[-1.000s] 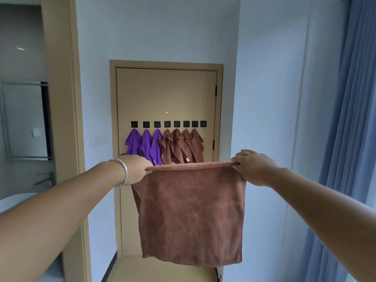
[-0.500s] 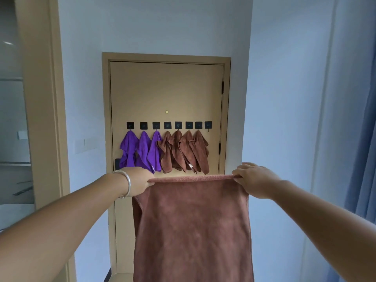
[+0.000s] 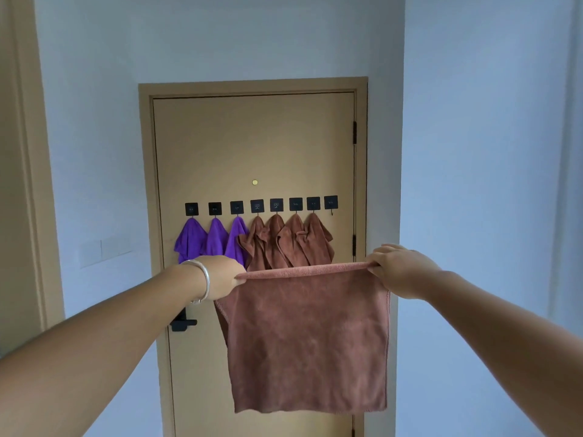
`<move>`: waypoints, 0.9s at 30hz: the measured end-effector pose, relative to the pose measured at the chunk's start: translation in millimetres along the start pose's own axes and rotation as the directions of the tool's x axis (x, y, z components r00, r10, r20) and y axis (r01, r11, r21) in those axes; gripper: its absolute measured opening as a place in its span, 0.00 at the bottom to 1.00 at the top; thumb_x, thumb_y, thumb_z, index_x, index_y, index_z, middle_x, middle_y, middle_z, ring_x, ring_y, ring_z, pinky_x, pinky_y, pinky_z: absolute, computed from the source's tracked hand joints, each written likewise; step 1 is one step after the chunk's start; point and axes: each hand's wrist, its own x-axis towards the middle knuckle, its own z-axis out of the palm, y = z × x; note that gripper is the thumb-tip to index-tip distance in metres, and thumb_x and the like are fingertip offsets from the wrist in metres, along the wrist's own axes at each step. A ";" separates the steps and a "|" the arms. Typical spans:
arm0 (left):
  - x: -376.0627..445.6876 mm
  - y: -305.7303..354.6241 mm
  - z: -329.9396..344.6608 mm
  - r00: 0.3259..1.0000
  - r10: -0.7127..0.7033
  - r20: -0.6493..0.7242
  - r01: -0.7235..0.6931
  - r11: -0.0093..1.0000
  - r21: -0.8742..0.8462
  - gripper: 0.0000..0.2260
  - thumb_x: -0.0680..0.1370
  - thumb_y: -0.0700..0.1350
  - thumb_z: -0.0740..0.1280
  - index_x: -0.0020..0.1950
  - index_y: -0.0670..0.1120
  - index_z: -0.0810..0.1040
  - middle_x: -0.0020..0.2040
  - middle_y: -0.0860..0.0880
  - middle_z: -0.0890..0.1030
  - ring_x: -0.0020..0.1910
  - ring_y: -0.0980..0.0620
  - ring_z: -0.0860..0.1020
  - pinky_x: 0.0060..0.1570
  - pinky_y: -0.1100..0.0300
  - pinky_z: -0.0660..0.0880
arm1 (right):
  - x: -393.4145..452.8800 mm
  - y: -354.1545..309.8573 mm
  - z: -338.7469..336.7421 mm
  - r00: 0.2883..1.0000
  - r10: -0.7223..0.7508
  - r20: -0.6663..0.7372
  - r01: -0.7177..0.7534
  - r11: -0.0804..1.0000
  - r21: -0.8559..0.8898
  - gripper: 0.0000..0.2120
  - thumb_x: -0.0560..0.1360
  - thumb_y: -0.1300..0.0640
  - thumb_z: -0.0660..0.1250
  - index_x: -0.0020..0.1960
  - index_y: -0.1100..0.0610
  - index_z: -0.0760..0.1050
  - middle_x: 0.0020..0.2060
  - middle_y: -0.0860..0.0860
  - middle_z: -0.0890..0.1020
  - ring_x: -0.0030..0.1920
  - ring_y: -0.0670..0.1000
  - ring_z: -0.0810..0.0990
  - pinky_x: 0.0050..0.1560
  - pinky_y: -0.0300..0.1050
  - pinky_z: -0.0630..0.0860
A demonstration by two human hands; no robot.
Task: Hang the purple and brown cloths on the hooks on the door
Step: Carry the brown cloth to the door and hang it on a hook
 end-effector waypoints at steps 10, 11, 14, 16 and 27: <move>141.8 -2.9 44.8 0.997 0.047 0.062 -0.047 0.999 0.002 0.13 0.83 0.48 0.53 0.44 0.47 0.73 0.40 0.48 0.75 0.38 0.49 0.72 0.46 0.51 0.74 | 87.7 51.2 81.7 0.997 0.054 0.061 -0.053 0.998 -0.027 0.17 0.83 0.47 0.51 0.64 0.48 0.73 0.60 0.46 0.75 0.65 0.48 0.68 0.62 0.46 0.70; 159.2 -4.2 48.7 0.996 0.064 0.063 -0.064 0.998 0.003 0.13 0.83 0.48 0.53 0.44 0.46 0.73 0.41 0.48 0.75 0.38 0.49 0.72 0.46 0.51 0.73 | 99.8 57.1 89.6 0.996 0.067 0.067 -0.065 0.997 -0.029 0.17 0.82 0.47 0.51 0.64 0.48 0.73 0.61 0.45 0.75 0.66 0.48 0.68 0.62 0.46 0.69; 214.5 -10.4 58.9 0.992 0.113 0.056 -0.112 0.994 -0.017 0.13 0.83 0.47 0.53 0.42 0.47 0.70 0.40 0.48 0.75 0.37 0.49 0.71 0.44 0.53 0.71 | 141.1 76.6 111.5 0.992 0.103 0.073 -0.099 0.994 -0.045 0.18 0.82 0.47 0.50 0.64 0.48 0.73 0.62 0.45 0.74 0.67 0.47 0.67 0.63 0.47 0.68; 253.0 -18.0 62.9 0.990 0.139 0.035 -0.137 0.989 -0.055 0.13 0.83 0.47 0.54 0.41 0.47 0.70 0.41 0.47 0.76 0.38 0.48 0.72 0.46 0.51 0.72 | 172.8 89.3 122.6 0.990 0.125 0.068 -0.121 0.991 -0.065 0.18 0.82 0.47 0.50 0.64 0.48 0.74 0.63 0.45 0.74 0.67 0.47 0.67 0.63 0.47 0.69; 445.1 -38.1 75.2 0.933 0.208 -0.294 -0.279 0.934 -0.225 0.21 0.76 0.35 0.54 0.62 0.53 0.77 0.60 0.51 0.80 0.59 0.46 0.77 0.59 0.48 0.73 | 318.6 147.4 157.5 0.942 0.303 -0.146 -0.317 0.944 -0.087 0.15 0.82 0.53 0.53 0.57 0.51 0.77 0.54 0.49 0.80 0.52 0.53 0.77 0.50 0.50 0.77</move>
